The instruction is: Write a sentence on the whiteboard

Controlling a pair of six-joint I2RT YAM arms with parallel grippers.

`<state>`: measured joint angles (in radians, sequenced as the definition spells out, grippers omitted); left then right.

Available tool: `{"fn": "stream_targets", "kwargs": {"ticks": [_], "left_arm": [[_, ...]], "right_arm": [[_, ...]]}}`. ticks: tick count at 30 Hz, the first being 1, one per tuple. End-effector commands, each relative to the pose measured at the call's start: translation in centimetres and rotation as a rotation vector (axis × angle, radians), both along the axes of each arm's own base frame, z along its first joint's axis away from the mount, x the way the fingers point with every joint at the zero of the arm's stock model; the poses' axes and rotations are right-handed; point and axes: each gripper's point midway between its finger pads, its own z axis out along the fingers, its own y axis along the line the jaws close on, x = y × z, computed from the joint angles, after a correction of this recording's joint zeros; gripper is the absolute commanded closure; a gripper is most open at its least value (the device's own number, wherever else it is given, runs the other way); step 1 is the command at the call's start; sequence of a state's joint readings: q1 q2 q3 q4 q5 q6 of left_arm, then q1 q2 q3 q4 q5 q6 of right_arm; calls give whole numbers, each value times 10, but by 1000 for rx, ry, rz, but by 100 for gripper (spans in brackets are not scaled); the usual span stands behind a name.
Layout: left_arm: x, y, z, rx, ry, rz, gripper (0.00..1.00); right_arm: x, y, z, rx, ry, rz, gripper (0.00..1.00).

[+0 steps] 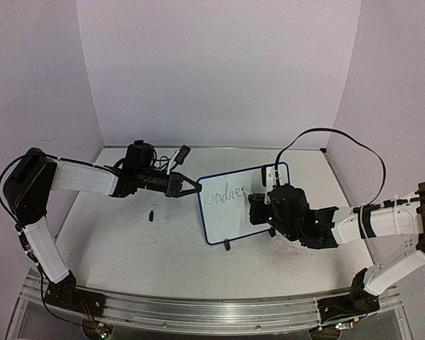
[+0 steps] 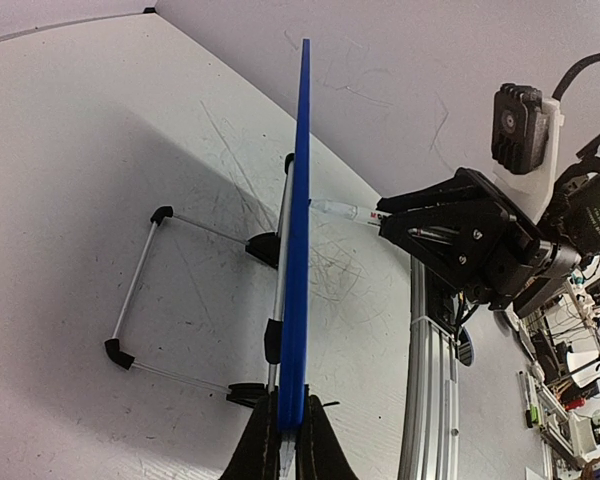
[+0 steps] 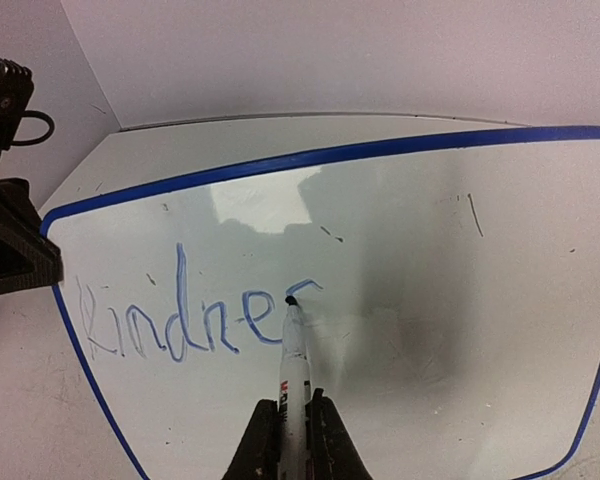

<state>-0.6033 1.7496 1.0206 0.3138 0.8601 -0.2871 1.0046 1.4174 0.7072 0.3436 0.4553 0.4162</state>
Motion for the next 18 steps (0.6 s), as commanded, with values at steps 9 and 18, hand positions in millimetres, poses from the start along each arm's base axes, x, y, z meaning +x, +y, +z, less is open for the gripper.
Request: {"fn": "stream_targets", "kwargs": {"ticks": [9, 18], "left_arm": [[-5, -2, 15, -30, -23, -31, 100], [-5, -2, 15, -29, -22, -31, 100]], "right_arm": [[-3, -21, -11, -35, 18, -66, 100], [-6, -20, -16, -38, 37, -56, 100]]}}
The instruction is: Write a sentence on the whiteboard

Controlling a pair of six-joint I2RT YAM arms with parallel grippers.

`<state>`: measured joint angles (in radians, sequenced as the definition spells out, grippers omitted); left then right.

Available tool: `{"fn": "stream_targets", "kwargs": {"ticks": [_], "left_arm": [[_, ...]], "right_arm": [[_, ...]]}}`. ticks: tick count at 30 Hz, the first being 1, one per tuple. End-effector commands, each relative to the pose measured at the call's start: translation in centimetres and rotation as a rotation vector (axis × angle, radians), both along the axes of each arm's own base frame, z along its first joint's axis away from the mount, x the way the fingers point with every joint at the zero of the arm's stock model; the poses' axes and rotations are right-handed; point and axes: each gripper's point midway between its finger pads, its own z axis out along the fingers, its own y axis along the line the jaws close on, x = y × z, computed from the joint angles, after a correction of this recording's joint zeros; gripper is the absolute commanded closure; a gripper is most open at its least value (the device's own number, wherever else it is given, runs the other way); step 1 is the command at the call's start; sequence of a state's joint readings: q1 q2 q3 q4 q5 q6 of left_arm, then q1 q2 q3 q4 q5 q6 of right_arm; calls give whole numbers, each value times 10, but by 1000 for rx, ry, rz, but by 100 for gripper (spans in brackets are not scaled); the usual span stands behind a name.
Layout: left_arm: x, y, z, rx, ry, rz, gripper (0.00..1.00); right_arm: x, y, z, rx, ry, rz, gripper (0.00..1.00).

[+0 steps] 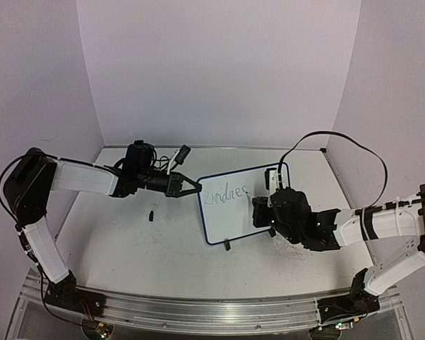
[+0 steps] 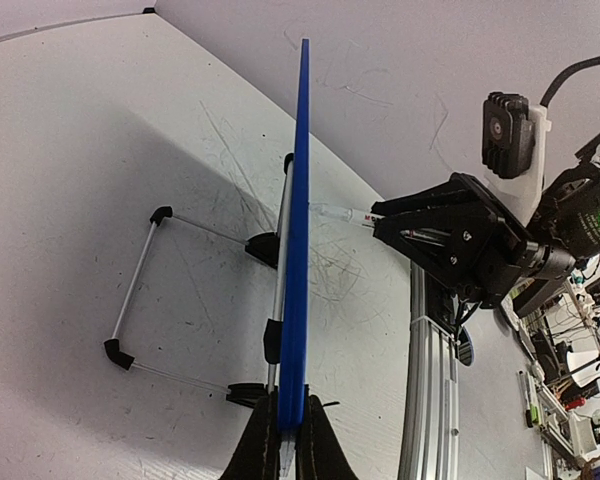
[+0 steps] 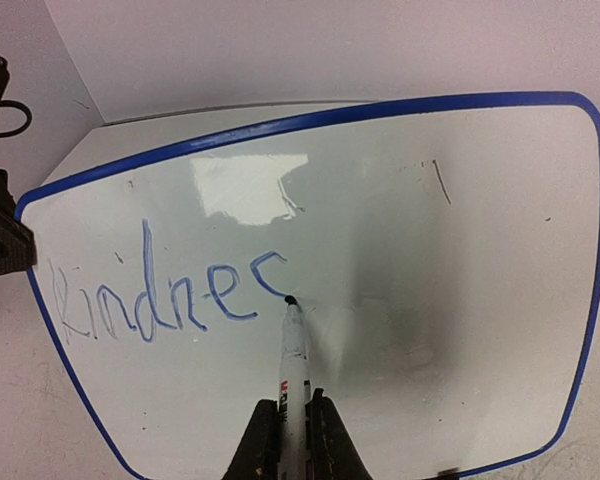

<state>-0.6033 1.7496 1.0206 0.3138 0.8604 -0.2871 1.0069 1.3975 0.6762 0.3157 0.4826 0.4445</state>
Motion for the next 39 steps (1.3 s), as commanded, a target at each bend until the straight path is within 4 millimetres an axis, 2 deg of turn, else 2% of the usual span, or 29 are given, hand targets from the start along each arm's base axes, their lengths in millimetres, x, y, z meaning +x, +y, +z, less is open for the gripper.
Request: {"fn": "stream_targets", "kwargs": {"ticks": [1, 7, 12, 21, 27, 32, 39], "left_arm": [[-5, -2, 15, -29, -22, -31, 100], [-4, -2, 15, -29, -23, -31, 100], [-5, -1, 16, -30, -24, -30, 100], [-5, -1, 17, -31, -28, -28, 100], [-5, -1, 17, -31, -28, -29, 100], [-4, -1, 17, -30, -28, -28, 100], [-4, -1, 17, -30, -28, -28, 100]], "right_arm": [[-3, -6, -7, -22, 19, -15, 100], [-10, 8, -13, -24, 36, 20, 100], [-10, 15, -8, -8, 28, 29, 100], [-10, 1, 20, 53, -24, 4, 100], [1, -12, 31, 77, -46, -18, 100], [12, -12, 34, 78, -59, -31, 100], [17, -10, 32, 73, -66, -38, 100]]}}
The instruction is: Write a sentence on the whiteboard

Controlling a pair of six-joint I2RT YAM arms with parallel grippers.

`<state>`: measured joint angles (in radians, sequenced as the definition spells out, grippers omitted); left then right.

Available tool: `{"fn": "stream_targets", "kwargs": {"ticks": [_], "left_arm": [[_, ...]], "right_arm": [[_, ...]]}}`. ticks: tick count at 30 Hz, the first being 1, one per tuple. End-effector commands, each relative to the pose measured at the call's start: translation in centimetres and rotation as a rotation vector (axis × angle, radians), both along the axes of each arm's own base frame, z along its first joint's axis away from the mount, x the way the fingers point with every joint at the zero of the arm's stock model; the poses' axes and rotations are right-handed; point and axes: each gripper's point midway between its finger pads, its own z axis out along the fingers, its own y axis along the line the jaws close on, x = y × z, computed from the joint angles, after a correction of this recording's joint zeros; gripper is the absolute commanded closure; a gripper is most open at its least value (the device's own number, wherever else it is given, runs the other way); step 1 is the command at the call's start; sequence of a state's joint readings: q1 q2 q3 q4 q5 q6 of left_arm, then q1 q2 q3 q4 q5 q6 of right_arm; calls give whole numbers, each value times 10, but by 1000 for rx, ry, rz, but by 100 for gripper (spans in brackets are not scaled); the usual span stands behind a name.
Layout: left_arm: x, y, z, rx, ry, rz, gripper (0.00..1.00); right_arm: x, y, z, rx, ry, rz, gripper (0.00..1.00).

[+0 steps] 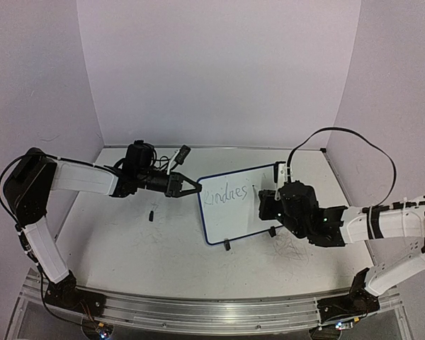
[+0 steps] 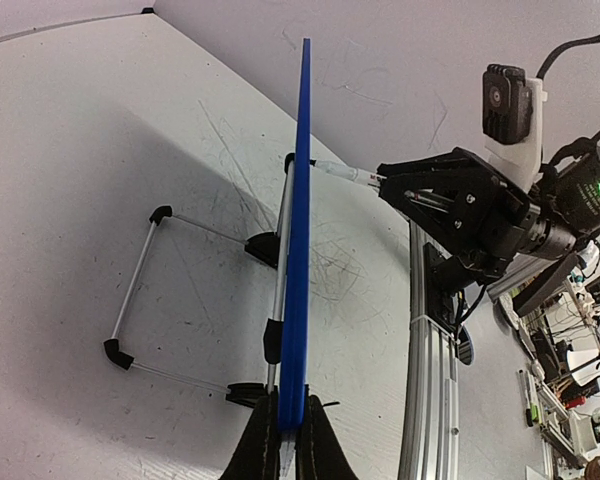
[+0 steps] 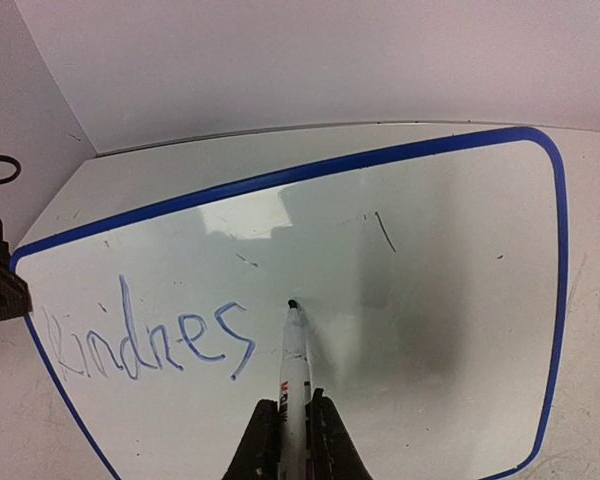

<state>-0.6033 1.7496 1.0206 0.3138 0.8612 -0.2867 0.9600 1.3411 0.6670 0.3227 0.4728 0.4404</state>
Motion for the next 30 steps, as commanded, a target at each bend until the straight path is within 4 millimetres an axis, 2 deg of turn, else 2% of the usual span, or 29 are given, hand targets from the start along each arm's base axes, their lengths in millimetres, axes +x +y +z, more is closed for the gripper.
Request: {"fn": "stream_targets", "kwargs": {"ticks": [1, 10, 13, 26, 30], "left_arm": [[-4, -2, 16, -30, -26, -29, 100], [-5, -1, 16, -30, -26, -31, 100], [-5, -2, 17, -31, -27, -31, 100], [-5, -1, 17, -31, -26, -30, 100], [-5, -1, 17, -30, -27, -29, 100]], "right_arm": [[8, 6, 13, 26, -38, -2, 100], [13, 16, 15, 14, -51, 14, 100], [10, 19, 9, 5, -34, 38, 100], [-3, 13, -15, -22, 22, 42, 100], [-4, 8, -15, -27, 22, 28, 100]]}}
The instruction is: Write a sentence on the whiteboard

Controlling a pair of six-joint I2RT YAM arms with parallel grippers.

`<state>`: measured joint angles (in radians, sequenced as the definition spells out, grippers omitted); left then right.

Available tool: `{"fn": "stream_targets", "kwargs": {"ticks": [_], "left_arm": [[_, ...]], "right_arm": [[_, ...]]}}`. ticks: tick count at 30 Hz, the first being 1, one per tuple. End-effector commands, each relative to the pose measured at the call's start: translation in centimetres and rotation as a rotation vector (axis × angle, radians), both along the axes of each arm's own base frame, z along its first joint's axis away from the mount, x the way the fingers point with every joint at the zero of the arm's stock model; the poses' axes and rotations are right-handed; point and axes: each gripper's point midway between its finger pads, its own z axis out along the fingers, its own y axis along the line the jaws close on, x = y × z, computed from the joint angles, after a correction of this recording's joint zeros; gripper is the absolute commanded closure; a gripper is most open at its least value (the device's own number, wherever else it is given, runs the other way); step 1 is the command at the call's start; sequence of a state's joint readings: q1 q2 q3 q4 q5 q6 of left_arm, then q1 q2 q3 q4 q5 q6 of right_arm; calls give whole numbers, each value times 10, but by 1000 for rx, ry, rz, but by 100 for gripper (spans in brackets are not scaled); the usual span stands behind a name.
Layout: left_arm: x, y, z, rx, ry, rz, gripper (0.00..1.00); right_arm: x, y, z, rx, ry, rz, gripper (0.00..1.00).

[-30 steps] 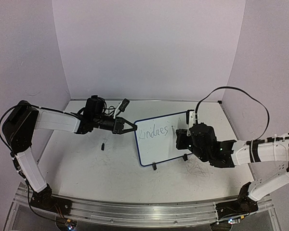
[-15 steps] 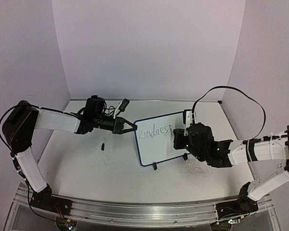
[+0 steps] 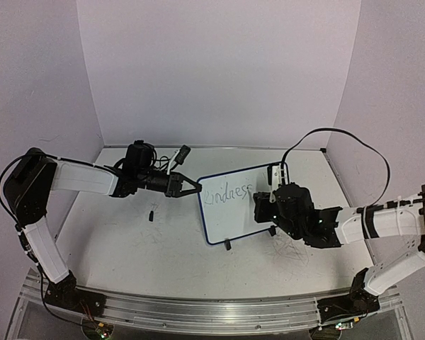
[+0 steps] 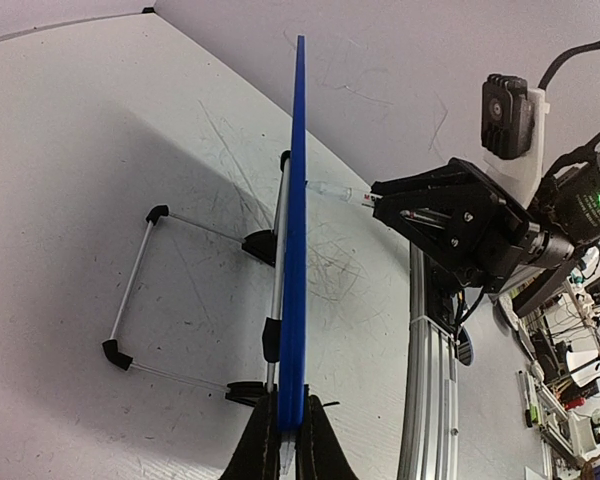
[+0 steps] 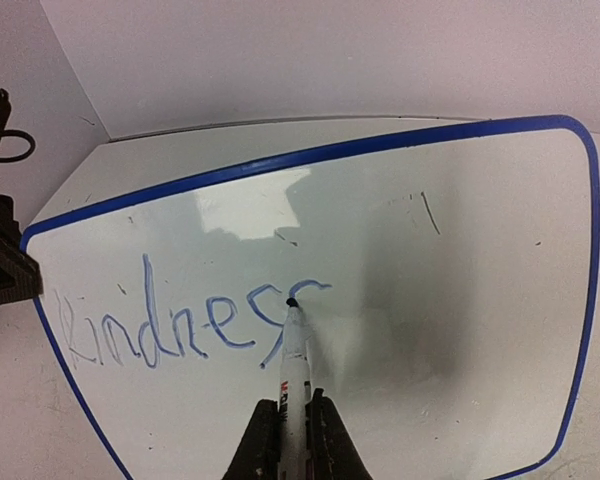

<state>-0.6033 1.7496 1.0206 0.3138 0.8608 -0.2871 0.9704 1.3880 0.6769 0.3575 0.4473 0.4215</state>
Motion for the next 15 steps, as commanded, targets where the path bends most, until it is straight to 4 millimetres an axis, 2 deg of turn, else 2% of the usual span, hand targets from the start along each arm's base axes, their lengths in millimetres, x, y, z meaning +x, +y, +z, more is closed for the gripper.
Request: {"fn": "stream_targets", "kwargs": {"ticks": [1, 15], "left_arm": [[-5, -1, 17, -30, -27, -30, 100], [-5, -1, 17, -32, -28, -31, 100]], "right_arm": [[-4, -7, -8, -17, 18, -17, 100], [0, -22, -13, -23, 23, -103, 100]]}}
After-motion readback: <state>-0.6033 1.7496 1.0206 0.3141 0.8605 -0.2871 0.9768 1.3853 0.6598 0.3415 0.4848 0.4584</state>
